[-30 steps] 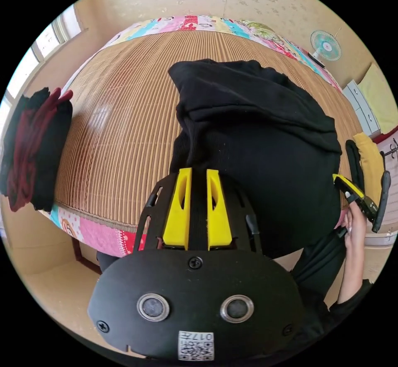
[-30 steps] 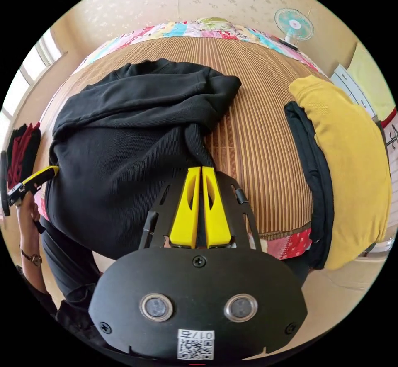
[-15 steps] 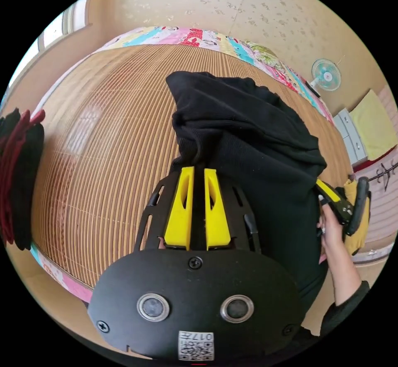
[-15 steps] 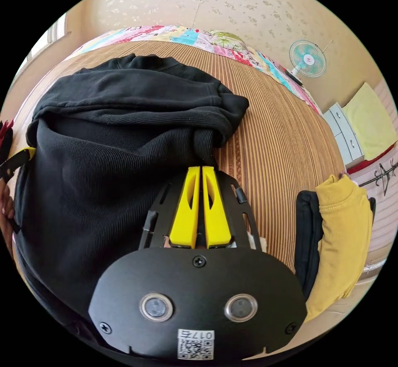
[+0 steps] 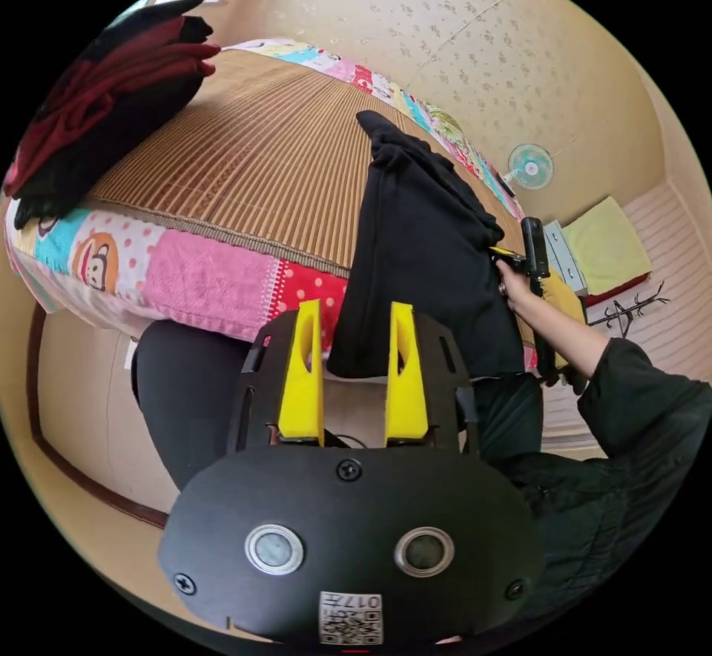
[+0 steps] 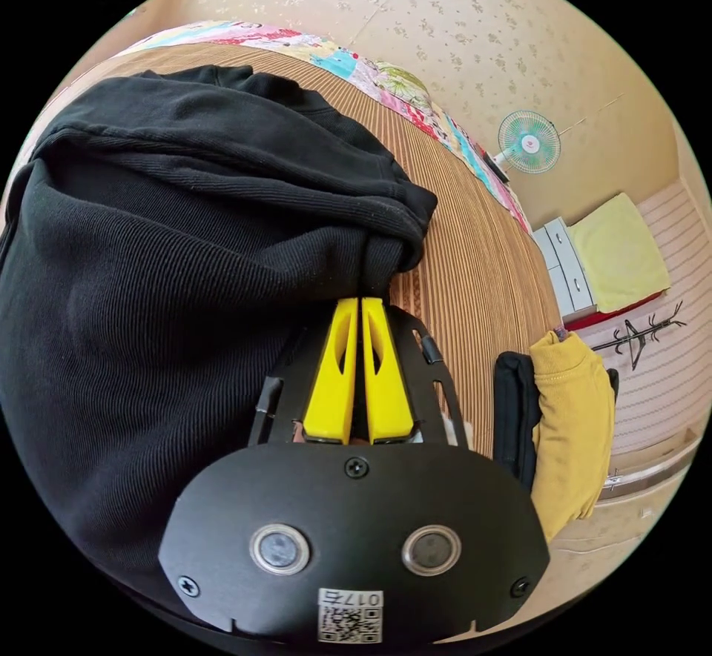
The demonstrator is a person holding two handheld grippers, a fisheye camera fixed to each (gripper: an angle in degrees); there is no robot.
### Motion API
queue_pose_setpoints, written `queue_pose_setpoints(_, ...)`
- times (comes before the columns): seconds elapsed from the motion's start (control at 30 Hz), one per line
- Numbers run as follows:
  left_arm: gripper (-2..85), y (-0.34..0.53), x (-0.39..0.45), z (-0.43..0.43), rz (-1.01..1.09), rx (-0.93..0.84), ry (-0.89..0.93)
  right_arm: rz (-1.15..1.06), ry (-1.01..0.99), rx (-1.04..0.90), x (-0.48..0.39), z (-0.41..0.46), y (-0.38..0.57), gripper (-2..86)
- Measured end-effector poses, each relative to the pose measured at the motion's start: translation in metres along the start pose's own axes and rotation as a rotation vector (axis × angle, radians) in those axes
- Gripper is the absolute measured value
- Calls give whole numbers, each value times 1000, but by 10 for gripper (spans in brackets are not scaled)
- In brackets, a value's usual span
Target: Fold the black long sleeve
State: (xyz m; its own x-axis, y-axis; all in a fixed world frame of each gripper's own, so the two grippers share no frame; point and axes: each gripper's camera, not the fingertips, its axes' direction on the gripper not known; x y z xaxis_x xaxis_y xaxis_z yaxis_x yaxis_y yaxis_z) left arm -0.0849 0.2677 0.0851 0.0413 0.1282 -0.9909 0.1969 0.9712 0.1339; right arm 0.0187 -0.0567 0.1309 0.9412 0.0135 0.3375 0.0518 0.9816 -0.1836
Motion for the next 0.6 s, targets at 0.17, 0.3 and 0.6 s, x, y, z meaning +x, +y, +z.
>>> queue_pose_setpoints(0.17, 122, -39, 5, 4, 57, -162, -128, -72, -189, -128, 51, 2, -16, 9)
queue_pose_setpoints(0.3, 89, -50, -4, -8, 151, -269, -100, -98, -405, -49, 134, -19, 28, 13)
queue_pose_setpoints(0.6, 119, -18, -75, -40, 35, -282, 143, 88, -900, -82, 283, -15, 255, 87)
